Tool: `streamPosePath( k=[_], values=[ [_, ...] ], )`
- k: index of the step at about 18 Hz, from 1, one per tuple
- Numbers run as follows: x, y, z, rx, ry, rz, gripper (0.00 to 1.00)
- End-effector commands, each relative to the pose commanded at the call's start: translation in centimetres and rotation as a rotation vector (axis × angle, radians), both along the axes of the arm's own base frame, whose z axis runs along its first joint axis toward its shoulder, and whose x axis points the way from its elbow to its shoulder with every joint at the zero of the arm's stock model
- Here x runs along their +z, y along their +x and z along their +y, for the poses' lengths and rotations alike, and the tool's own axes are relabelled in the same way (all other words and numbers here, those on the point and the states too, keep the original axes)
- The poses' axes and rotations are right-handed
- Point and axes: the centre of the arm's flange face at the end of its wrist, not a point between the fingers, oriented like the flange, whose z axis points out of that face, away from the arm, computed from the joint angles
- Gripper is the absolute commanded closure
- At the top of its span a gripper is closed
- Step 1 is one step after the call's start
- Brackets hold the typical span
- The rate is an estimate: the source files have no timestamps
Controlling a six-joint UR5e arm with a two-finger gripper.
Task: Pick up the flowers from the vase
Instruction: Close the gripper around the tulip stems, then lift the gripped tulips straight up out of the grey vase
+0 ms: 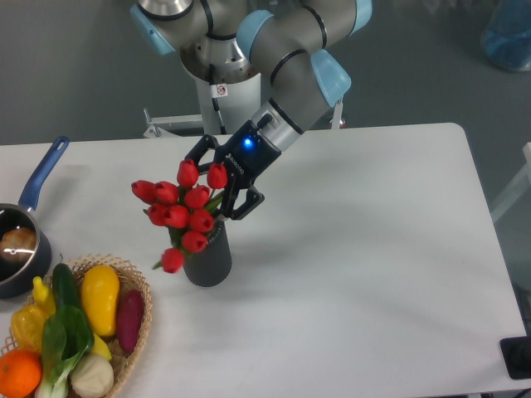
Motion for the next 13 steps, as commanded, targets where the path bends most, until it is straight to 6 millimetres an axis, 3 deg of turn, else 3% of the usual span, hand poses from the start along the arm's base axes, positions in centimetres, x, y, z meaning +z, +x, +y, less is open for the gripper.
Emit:
streamPosePath(
  k=[2, 13],
  values=[
    [0.6, -0.4, 0.1, 0.001, 0.006, 0.013, 0.99],
    [3.0, -1.7, 0.3, 0.039, 0.014, 0.015, 1.0]
  ],
)
